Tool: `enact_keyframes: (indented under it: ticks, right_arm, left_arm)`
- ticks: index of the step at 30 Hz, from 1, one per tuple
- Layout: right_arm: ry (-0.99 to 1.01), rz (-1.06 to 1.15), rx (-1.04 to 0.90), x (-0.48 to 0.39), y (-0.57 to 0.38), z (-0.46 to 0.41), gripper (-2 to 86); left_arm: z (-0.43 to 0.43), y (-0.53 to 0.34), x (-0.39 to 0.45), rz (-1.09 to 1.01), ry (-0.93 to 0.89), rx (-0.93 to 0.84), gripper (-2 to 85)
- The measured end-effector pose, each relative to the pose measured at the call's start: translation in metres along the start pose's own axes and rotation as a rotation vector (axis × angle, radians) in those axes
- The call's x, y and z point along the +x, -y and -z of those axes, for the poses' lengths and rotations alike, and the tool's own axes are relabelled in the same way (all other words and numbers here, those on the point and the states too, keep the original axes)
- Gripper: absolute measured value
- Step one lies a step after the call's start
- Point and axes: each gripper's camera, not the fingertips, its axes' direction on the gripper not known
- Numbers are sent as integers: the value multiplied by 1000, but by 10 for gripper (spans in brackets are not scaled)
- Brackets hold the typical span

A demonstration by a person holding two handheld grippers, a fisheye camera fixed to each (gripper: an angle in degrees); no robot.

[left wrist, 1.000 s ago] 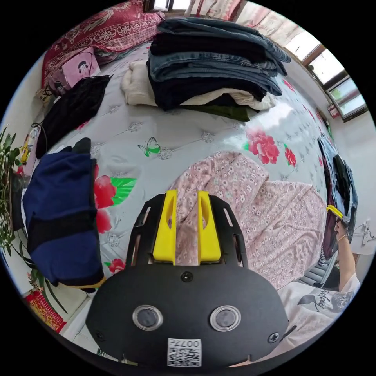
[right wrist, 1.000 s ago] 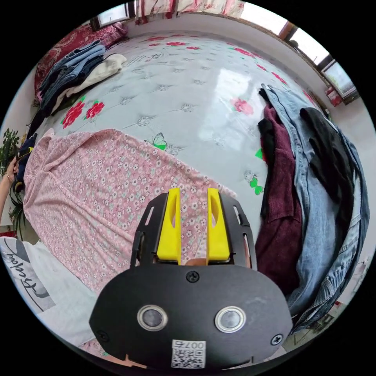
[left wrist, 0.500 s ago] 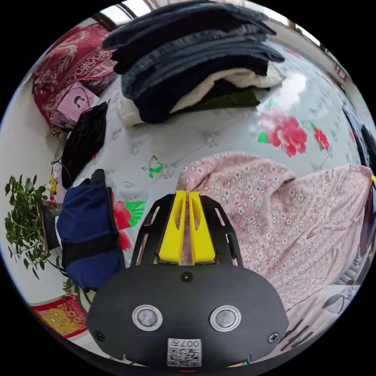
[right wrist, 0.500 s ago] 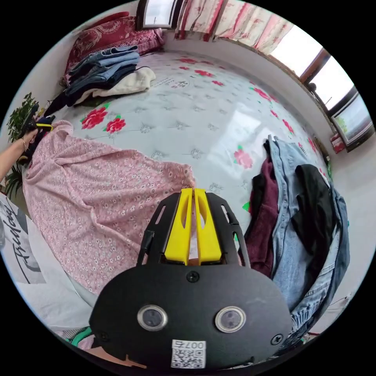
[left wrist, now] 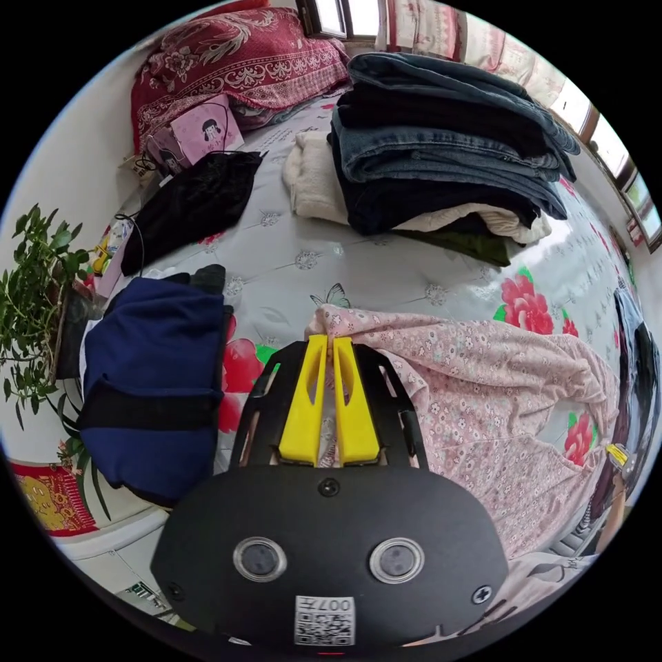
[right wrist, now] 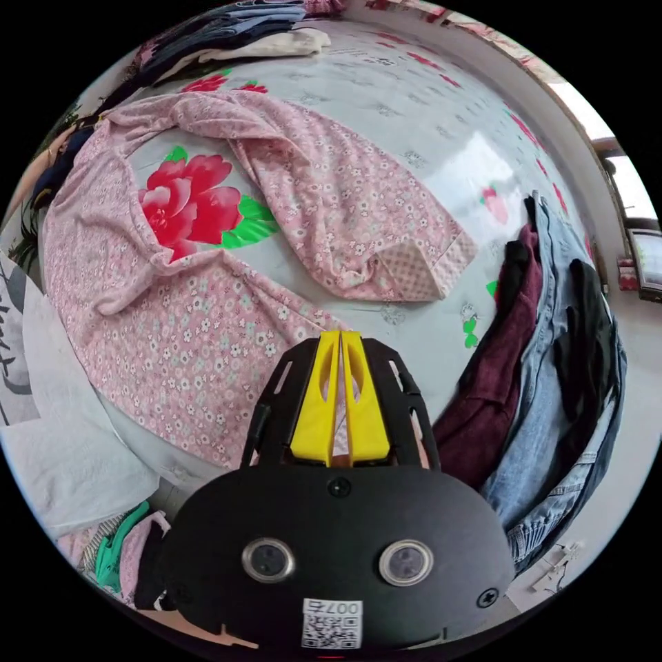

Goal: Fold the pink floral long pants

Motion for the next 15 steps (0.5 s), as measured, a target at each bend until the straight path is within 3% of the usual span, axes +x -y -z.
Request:
enact_keyframes:
  ticks: [3, 8, 12, 15]
  right_arm:
    - [8, -40, 94, 14, -6, 24, 0]
    - [71, -296, 297, 79, 19, 45, 14]
    - [121, -318, 212, 99, 67, 13, 18]
    - [138, -318, 126, 99, 98, -20, 13]
  left_arm:
    - [-4, 7, 2, -19, 13, -16, -1]
    - [2, 6, -7, 13, -23, -37, 44]
    - [32, -15, -23, 92, -59, 54, 66]
    - [43, -20, -3, -19, -92, 100, 55]
